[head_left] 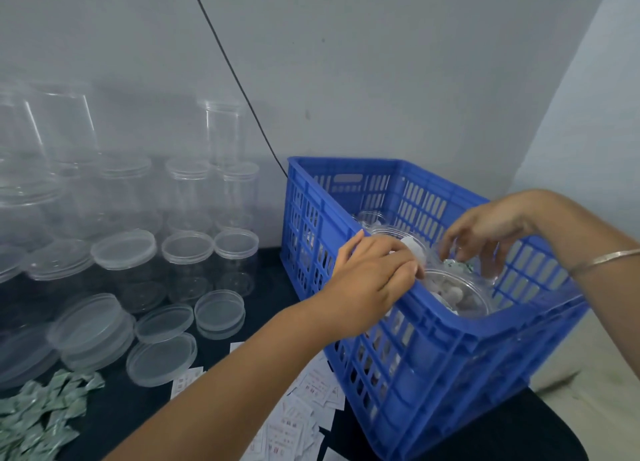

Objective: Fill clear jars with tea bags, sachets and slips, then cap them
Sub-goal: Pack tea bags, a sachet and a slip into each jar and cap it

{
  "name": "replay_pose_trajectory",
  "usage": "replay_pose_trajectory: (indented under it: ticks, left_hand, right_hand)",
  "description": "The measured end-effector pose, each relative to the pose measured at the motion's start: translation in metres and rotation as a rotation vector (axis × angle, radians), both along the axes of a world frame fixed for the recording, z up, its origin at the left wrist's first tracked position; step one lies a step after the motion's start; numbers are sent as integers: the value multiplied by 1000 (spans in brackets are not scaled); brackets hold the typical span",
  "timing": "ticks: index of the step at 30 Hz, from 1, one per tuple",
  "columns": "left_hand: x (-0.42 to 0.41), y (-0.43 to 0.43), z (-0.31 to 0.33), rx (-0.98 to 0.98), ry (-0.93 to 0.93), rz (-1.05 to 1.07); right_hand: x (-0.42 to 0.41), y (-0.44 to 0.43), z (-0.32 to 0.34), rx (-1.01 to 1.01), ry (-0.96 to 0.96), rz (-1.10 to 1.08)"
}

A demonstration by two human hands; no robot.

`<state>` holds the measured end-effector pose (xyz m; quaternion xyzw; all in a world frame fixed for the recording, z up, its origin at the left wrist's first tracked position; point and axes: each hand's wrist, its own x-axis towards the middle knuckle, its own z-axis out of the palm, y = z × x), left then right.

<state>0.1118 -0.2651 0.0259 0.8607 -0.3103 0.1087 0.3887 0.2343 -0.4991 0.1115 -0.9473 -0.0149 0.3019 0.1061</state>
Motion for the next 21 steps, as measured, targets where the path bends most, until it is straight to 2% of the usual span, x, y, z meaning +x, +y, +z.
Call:
replay_pose_trajectory:
  ticks: [9,14,19,21]
  left_hand:
    - [-3,-1,5,5,29,4]
    - [-11,6,13,-169,122,4]
    - [-18,33,16,-262,108,87]
    - [-22,49,15,-278,97,123]
  right_hand:
    - [-26,0,12,-158,69,11]
    - [-35,3,14,-136,67,-53]
    - [-43,12,24,-247,-1,-74]
    - [-44,16,30,-286,-103,-44]
